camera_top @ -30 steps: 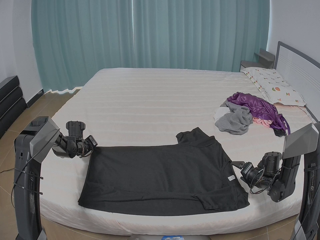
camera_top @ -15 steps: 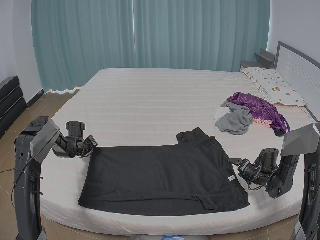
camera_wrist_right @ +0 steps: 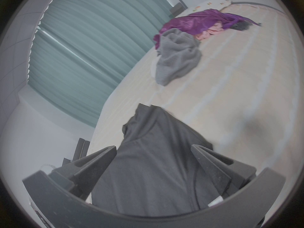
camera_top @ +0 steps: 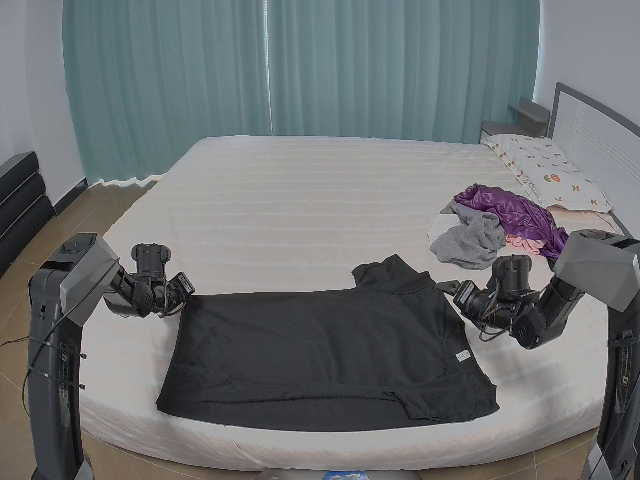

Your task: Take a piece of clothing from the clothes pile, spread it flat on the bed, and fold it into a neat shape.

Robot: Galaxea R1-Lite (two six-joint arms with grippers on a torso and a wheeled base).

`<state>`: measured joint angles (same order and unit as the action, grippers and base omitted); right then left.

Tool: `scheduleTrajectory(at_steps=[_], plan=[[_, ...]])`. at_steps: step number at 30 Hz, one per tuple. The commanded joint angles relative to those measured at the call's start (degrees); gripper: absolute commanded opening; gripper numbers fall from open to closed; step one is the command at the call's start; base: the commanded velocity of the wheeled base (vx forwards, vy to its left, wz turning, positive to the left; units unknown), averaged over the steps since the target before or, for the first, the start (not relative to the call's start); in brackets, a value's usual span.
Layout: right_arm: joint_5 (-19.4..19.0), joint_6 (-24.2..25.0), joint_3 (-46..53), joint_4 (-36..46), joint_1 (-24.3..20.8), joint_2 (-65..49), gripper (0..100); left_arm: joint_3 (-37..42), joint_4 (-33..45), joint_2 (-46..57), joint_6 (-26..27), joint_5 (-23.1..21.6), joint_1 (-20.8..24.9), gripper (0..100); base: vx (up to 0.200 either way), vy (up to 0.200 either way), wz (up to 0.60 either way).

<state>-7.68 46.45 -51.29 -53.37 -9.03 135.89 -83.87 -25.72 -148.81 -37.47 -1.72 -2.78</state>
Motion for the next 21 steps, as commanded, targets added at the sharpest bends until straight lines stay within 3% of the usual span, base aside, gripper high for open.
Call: scheduleTrajectory(at_steps=[1,4,7,12,21], plan=[[0.21,-2.94,-10.85,6.09,-1.78,3.77,100,0.38,0.06,0.28,-0.06,0.05,0.05,0,0.000,0.000,0.00],[0.21,-10.15,-16.65,10.57,-1.60,7.99,100,0.38,0.15,0.28,-0.06,0.22,0.05,0,0.000,0.000,0.00],[0.21,-13.05,-21.40,13.03,-1.34,10.10,100,0.46,0.15,0.28,-0.06,0.22,0.05,0,0.000,0.000,0.00],[0.30,-14.81,-31.95,20.24,-1.16,14.40,100,0.46,0.15,0.19,0.03,0.40,0.05,0,0.000,0.000,0.00],[1.18,-16.30,-40.82,22.08,-0.37,20.03,100,0.46,0.15,0.10,0.03,0.58,0.14,0,0.000,0.000,0.00]])
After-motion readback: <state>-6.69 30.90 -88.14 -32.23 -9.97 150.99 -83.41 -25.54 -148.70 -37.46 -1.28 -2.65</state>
